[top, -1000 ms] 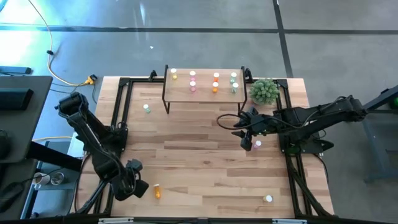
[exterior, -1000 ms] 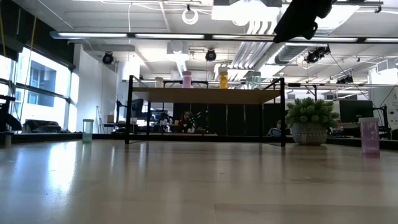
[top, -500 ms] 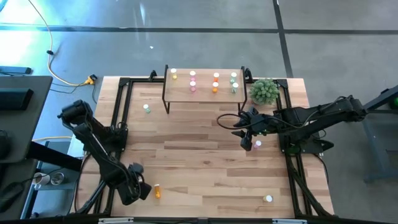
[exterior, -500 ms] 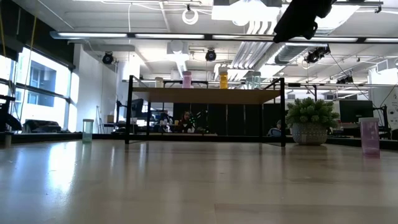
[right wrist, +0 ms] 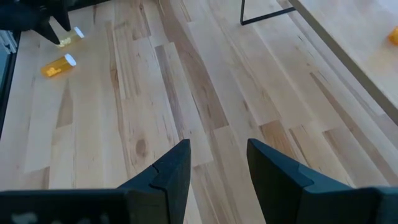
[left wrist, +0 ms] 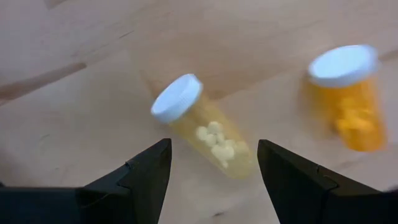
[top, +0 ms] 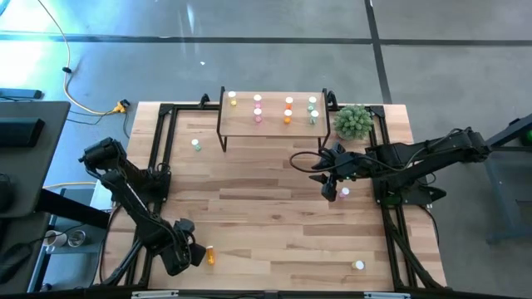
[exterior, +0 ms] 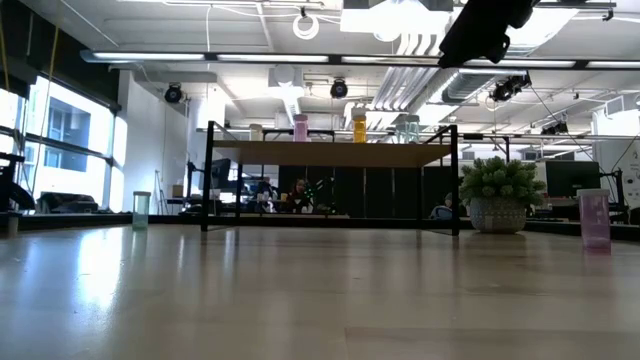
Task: Pick and place medicine bottles onto shelf by color
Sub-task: Put the left yellow pill bottle on the shelf aligned with the other yellow pill bottle
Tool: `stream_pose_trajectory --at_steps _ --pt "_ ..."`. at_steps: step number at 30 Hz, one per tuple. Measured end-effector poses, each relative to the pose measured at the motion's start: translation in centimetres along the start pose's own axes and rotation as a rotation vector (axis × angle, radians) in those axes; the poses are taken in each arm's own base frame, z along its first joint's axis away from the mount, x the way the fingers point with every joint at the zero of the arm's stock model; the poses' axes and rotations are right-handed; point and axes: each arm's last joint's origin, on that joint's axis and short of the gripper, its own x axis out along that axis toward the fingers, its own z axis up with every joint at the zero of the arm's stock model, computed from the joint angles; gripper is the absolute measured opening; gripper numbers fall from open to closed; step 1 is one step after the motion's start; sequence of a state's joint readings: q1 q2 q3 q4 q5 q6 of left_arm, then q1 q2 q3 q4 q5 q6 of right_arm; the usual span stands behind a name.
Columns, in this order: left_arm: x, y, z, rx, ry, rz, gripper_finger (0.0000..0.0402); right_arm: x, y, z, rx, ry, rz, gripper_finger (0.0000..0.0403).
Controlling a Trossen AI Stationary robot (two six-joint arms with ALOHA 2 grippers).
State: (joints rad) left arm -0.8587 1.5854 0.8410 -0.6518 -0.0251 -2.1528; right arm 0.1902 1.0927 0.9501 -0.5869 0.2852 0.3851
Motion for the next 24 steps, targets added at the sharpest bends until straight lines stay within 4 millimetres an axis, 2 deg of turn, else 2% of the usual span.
stream_pose_trajectory --at_steps 6,11,24 --pt "1.2 0.1 -0.2 -0.002 0.027 0.078 0.0229 0.0 0.0 0.0 0.001 -0.001 0.0 0.0149" --pt "1.4 0.1 -0.2 0.027 0.029 0.085 0.0221 0.0 0.1 0.1 0.004 -0.013 0.005 0.0149" --pt "1.4 0.1 -0.2 0.123 0.042 0.086 0.011 0.0 0.1 0.3 0.018 -0.03 0.012 0.0149"
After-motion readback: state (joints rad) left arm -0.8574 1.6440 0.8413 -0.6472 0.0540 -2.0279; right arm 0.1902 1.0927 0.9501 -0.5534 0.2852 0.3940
